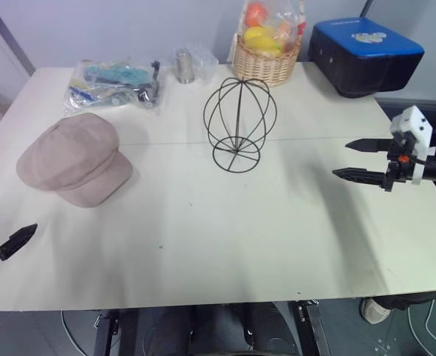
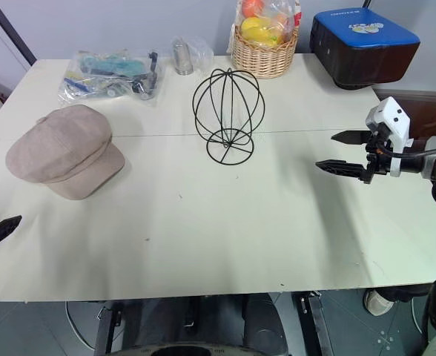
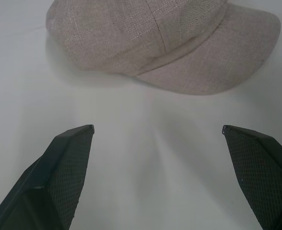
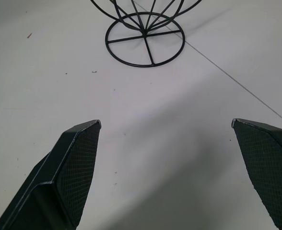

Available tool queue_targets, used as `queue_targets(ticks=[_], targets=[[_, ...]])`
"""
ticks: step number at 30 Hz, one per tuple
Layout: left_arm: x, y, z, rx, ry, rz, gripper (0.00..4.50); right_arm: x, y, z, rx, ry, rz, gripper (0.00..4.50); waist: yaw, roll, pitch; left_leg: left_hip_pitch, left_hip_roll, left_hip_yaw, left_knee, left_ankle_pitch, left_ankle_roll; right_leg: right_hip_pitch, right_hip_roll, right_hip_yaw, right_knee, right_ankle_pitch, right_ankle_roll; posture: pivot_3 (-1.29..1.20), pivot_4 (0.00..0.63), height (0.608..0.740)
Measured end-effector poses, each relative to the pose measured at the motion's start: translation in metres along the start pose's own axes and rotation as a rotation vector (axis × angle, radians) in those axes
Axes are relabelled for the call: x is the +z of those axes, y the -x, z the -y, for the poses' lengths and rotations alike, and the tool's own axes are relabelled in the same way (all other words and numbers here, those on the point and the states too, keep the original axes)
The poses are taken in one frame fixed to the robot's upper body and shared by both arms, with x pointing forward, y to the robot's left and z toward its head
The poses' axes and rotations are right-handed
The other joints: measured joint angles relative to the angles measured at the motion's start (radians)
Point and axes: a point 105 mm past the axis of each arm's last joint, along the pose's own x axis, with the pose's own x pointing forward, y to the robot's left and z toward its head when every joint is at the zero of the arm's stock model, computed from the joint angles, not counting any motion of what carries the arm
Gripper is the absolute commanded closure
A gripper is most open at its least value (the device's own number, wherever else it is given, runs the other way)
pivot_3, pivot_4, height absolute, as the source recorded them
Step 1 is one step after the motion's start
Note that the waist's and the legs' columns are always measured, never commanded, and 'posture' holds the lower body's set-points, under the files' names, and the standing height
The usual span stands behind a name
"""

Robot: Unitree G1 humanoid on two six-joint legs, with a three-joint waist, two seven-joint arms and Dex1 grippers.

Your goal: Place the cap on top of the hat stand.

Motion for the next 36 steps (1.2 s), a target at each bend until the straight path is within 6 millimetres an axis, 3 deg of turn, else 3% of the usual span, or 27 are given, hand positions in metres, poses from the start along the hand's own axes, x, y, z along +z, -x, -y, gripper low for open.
queue_targets(ticks=[9, 14, 19, 22, 24, 26, 31, 36], targets=[[0.008, -0.003, -0.001, 0.027, -0.029, 0.018, 0.00, -0.001, 0.001, 0.002, -0.011, 0.018, -0.002, 0.02, -0.001, 0.000, 0.000, 0.000, 0.000, 0.004, 0.001, 0.000, 0.000, 0.000, 0.003, 0.000, 0.002, 0.000, 0.001, 0.00, 0.150, 0.740], [0.022, -0.012, 0.018, -0.019, -0.152, 0.021, 0.00, -0.001, 0.000, 0.000, -0.013, -0.013, 0.005, 0.02, 0.003, 0.000, 0.000, 0.000, -0.001, 0.003, 0.003, 0.000, 0.000, 0.001, 0.003, 0.000, 0.003, 0.000, 0.001, 0.00, 0.150, 0.740], [0.057, -0.042, 0.072, -0.103, -0.512, 0.051, 0.00, 0.016, -0.007, -0.025, 0.062, -0.002, 0.058, 0.02, 0.006, 0.000, 0.000, 0.000, -0.001, 0.003, 0.004, 0.000, 0.000, 0.002, 0.004, 0.000, 0.005, 0.002, 0.005, 0.00, 0.150, 0.740], [0.075, -0.070, 0.109, -0.092, -0.671, 0.112, 0.00, 0.037, -0.016, -0.058, 0.170, -0.019, 0.139, 0.02, 0.007, 0.000, 0.000, 0.000, -0.002, 0.002, 0.006, 0.000, 0.000, 0.002, 0.006, 0.000, 0.009, 0.006, 0.011, 0.00, 0.150, 0.740], [0.081, -0.090, 0.122, -0.025, -0.775, 0.126, 0.00, 0.050, -0.017, -0.080, 0.228, -0.026, 0.183, 0.02, 0.006, 0.000, 0.000, 0.001, -0.003, 0.001, 0.007, 0.000, 0.000, 0.002, 0.007, 0.000, 0.011, 0.006, 0.011, 0.00, 0.150, 0.740], [0.079, -0.103, 0.134, 0.022, -0.851, 0.121, 0.00, 0.060, -0.018, -0.098, 0.272, -0.028, 0.215, 0.02, 0.002, -0.001, 0.000, 0.001, -0.002, 0.000, 0.008, 0.000, 0.001, 0.002, 0.009, 0.000, 0.012, 0.006, 0.012, 0.00, 0.150, 0.740], [0.064, -0.123, 0.155, 0.113, -0.951, 0.065, 0.00, 0.078, -0.018, -0.120, 0.298, -0.042, 0.278, 0.02, 0.003, -0.002, 0.000, 0.001, -0.001, -0.001, 0.010, 0.000, 0.001, 0.002, 0.010, 0.000, 0.014, 0.006, 0.012, 0.00, 0.150, 0.740], [0.050, -0.135, 0.154, 0.207, -1.015, 0.000, 0.00, 0.086, -0.017, -0.129, 0.273, -0.047, 0.298, 0.02, 0.005, -0.002, 0.000, -0.002, -0.001, -0.003, 0.015, 0.000, 0.001, 0.002, 0.011, -0.001, 0.014, 0.006, 0.012, 0.00, 0.150, 0.740]])
